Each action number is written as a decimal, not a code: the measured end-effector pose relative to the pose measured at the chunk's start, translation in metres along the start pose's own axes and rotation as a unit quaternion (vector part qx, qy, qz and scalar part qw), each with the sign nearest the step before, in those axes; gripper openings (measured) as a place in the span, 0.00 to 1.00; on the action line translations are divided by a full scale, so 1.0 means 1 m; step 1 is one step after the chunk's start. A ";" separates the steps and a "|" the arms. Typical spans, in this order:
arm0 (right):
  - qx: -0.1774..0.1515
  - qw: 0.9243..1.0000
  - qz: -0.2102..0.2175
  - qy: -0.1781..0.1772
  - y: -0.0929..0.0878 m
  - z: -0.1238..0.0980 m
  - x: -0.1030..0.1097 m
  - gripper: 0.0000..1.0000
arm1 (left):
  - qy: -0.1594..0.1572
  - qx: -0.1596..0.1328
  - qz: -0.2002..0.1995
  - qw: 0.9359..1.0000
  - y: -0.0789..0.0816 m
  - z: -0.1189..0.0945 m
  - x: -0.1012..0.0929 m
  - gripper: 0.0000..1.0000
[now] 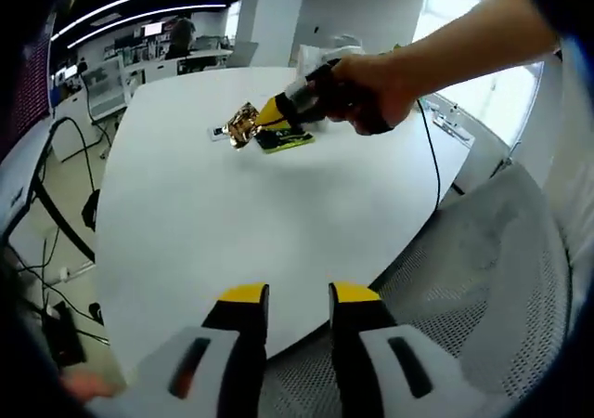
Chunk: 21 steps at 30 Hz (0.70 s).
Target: Arrange the skincare products in the storage area until every visible bottle or jar stands upright without overlapping.
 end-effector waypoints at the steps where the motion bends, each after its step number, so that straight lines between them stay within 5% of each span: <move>1: 0.002 1.000 -0.002 -0.005 0.001 0.002 -0.003 0.00 | -0.001 -0.001 -0.001 1.000 0.000 0.000 0.000 0.17; 21: 0.010 0.997 0.043 -0.065 0.010 0.023 -0.024 0.02 | 0.007 0.007 -0.007 1.000 -0.002 -0.001 0.003 0.11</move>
Point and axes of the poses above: the point that each gripper's makers call its tool centre point, and the gripper's own axes: z roughly forward along the fingers, x roughly to its left, y roughly out of its top, the point moved 3 cm from there along -z, roughly backward along the fingers, and after that the axes turned 12 degrees about z, right-handed, at the moved point
